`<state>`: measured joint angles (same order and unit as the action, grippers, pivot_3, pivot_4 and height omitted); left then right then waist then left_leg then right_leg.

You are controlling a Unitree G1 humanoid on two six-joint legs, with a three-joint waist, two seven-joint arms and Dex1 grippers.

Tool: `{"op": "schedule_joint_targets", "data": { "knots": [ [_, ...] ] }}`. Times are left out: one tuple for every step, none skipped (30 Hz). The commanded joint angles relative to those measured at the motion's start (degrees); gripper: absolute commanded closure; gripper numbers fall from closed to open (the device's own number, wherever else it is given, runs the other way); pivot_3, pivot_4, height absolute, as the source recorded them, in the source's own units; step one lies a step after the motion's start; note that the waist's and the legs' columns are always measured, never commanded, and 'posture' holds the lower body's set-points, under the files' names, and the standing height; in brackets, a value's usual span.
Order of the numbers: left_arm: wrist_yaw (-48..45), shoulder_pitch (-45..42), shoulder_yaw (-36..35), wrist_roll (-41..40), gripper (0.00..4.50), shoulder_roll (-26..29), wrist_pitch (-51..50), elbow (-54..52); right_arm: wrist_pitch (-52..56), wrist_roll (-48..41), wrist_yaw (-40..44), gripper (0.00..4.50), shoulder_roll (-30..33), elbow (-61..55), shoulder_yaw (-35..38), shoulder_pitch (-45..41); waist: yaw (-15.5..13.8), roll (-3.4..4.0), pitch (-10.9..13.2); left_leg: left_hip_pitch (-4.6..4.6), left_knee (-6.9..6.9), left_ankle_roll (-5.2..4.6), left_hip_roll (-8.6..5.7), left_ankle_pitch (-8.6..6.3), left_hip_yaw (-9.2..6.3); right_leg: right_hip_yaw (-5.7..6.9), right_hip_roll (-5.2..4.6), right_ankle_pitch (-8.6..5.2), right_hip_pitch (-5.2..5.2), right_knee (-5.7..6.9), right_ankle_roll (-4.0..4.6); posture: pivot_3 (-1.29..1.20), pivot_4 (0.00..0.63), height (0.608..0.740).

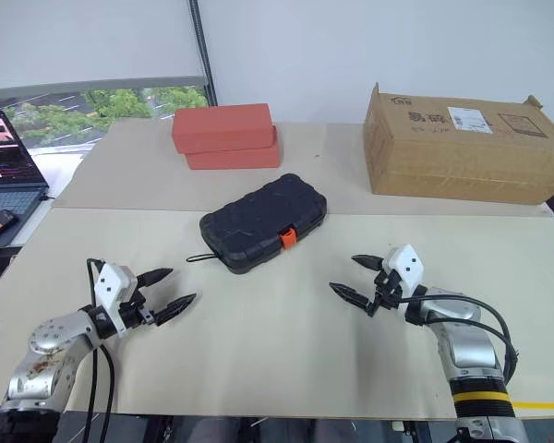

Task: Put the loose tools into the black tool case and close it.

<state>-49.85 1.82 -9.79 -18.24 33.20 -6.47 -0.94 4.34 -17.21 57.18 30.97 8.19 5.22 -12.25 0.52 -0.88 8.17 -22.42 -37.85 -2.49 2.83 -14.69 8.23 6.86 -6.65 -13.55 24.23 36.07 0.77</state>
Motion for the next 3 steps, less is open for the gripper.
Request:
{"op": "schedule_joint_targets", "data": {
  "knots": [
    [2.2,2.0,1.2,2.1,0.0,0.3,-0.2,-3.3,-3.3,-1.5,1.8,0.13,0.7,3.0,1.8,0.2,-0.2,0.02,0.0,0.04,0.0,0.01,0.0,0.01,-0.02,0.0,-0.01,-0.11,-0.04,0.0,-0.18,0.0,0.15,0.711],
    [2.4,2.0,1.4,1.9,0.0,0.2,-0.8,-3.7,-3.8,-1.3,2.0,0.13,0.7,3.9,1.8,-0.1,-0.4,0.02,0.0,0.05,0.0,0.02,0.0,0.01,-0.03,0.0,-0.01,-0.11,-0.05,0.01,-0.18,0.0,0.15,0.711],
    [2.6,1.9,1.7,1.9,0.0,0.1,-1.1,-3.9,-4.1,-1.2,2.2,0.13,0.7,4.5,1.7,-0.3,-0.4,0.02,0.0,0.05,0.0,0.03,0.01,0.02,-0.04,0.0,-0.01,-0.1,-0.04,0.01,-0.17,0.0,0.15,0.711]
  ]
}}
